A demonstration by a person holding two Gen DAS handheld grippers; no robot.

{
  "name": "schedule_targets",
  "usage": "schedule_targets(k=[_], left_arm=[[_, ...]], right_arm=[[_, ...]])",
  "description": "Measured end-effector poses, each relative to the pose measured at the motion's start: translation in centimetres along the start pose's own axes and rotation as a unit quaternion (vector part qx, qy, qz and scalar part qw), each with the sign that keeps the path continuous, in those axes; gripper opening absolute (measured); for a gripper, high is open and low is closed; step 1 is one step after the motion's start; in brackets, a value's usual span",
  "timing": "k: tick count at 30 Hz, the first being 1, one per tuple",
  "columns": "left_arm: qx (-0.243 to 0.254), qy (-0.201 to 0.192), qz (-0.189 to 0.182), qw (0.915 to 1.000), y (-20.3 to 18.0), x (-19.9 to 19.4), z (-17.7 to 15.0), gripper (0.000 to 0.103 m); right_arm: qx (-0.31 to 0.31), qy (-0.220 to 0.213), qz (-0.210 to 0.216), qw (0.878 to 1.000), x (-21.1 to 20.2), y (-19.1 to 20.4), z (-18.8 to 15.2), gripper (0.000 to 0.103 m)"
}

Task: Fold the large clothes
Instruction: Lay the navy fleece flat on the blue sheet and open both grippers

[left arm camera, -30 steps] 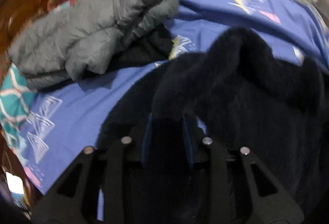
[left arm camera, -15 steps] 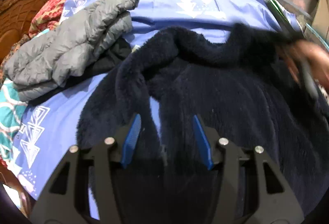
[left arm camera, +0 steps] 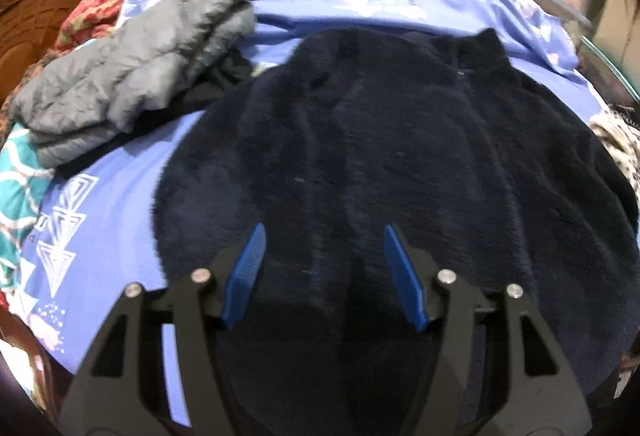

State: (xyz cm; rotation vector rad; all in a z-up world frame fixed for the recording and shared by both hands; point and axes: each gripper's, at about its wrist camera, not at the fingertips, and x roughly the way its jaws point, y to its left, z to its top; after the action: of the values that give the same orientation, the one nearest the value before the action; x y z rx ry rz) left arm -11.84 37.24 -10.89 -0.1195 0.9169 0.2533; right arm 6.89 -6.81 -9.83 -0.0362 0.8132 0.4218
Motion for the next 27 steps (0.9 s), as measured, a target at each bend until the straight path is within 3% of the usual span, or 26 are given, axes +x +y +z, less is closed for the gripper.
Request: schedule_targets(k=[2, 4, 9, 11, 12, 13, 15, 16, 17, 18, 19, 20, 21, 23, 25, 27], left_arm=[[0.014, 0.004, -0.009, 0.9999, -1.3, 0.1, -0.1, 0.060], [0.024, 0.016, -0.022, 0.9993, -2.7, 0.5, 0.0, 0.060], [0.040, 0.012, -0.043, 0.9982, -5.6, -0.6, 0.5, 0.060], [0.049, 0.003, -0.041, 0.9980, -6.6, -1.7, 0.5, 0.060], [0.052, 0.000, -0.038, 0.9979, -6.9, -2.0, 0.4, 0.060], [0.053, -0.001, -0.036, 0.9979, -7.2, -2.3, 0.4, 0.060], [0.053, 0.006, -0.033, 0.9980, -7.4, -2.2, 0.2, 0.060], [0.055, 0.011, -0.030, 0.9980, -7.6, -2.1, -0.1, 0.060], [0.057, 0.017, -0.026, 0.9979, -7.7, -1.9, -0.3, 0.060], [0.059, 0.022, -0.023, 0.9978, -7.7, -1.7, -0.6, 0.060], [0.060, 0.027, -0.022, 0.9976, -7.8, -1.5, -0.8, 0.060], [0.059, 0.032, -0.021, 0.9975, -7.8, -1.3, -1.1, 0.060], [0.056, 0.039, -0.022, 0.9974, -7.8, -1.0, -1.3, 0.060], [0.050, 0.049, -0.023, 0.9973, -7.6, -0.6, -1.6, 0.060], [0.045, 0.049, -0.022, 0.9976, -7.0, -0.7, -1.8, 0.060], [0.039, 0.043, -0.020, 0.9981, -6.1, -1.2, -1.9, 0.060]], right_arm=[[0.047, 0.019, -0.025, 0.998, -2.5, -3.1, -5.0, 0.078], [0.097, 0.030, -0.018, 0.995, -4.3, -4.7, -9.4, 0.082], [0.167, 0.046, 0.017, 0.985, -3.1, -5.9, -13.8, 0.085], [0.171, 0.059, 0.055, 0.982, -2.0, -4.8, -14.3, 0.084], [0.154, 0.053, 0.060, 0.985, -2.1, -3.9, -13.9, 0.065], [0.118, 0.045, 0.039, 0.991, -2.2, -2.9, -12.9, 0.033], [0.029, 0.013, -0.058, 0.998, -3.3, -1.9, -9.8, 0.033], [-0.032, -0.022, -0.134, 0.990, -4.9, -1.6, -7.4, 0.033], [-0.078, -0.050, -0.202, 0.975, -6.2, -1.5, -6.1, 0.033], [-0.131, -0.080, -0.285, 0.946, -7.3, -1.4, -4.6, 0.033], [-0.182, -0.105, -0.360, 0.909, -8.0, -1.4, -3.2, 0.033], [-0.230, -0.124, -0.431, 0.864, -8.5, -2.0, -1.9, 0.033], [-0.249, -0.122, -0.454, 0.847, -8.4, -2.7, -0.9, 0.034], [-0.258, -0.085, -0.470, 0.839, -7.3, -4.5, 0.2, 0.040], [-0.261, -0.038, -0.485, 0.834, -5.8, -6.0, -0.9, 0.056], [-0.247, -0.022, -0.470, 0.847, -5.2, -6.4, -2.7, 0.063]])
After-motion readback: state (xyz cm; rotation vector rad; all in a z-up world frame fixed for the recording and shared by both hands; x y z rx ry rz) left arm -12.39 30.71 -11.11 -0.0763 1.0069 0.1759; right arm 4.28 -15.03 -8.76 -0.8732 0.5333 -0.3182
